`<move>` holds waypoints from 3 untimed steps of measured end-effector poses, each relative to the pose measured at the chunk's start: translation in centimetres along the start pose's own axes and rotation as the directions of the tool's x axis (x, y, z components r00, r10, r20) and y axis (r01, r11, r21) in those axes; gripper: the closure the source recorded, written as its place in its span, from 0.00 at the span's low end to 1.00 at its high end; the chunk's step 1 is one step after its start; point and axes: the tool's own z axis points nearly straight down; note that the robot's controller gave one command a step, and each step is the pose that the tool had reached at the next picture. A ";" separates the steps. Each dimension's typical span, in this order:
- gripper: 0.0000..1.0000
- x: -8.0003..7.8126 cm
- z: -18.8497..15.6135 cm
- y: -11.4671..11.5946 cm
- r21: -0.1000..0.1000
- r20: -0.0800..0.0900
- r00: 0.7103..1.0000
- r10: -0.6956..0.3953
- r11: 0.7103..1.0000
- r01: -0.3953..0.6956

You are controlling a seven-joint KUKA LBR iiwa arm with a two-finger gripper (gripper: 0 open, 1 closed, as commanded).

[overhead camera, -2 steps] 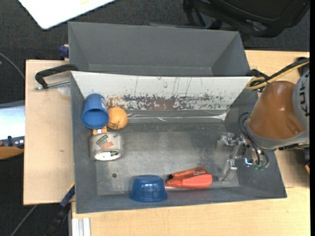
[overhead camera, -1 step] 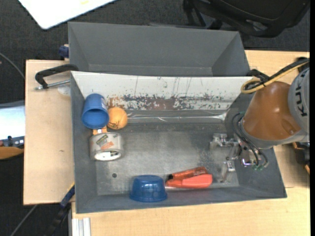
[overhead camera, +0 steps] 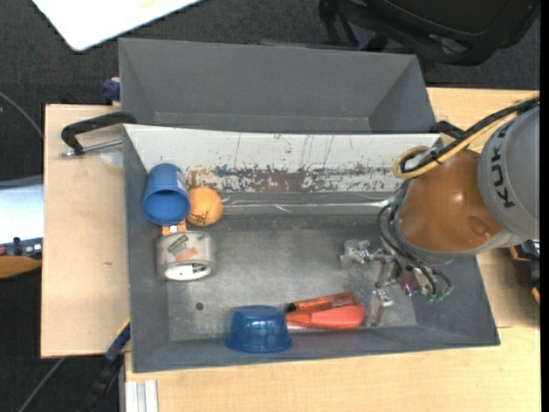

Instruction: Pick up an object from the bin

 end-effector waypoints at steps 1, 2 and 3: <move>0.00 -0.8 0.0 4.4 -0.002 0.000 1.000 -0.016 1.000 0.016; 0.00 -1.1 0.0 6.0 -0.002 0.000 1.000 0.018 1.000 -0.018; 0.00 -1.5 0.0 5.6 -0.001 0.002 0.974 0.226 0.974 -0.226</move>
Offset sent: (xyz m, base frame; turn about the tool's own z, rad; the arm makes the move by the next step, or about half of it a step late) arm -0.0030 0.0494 -0.0006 0.0805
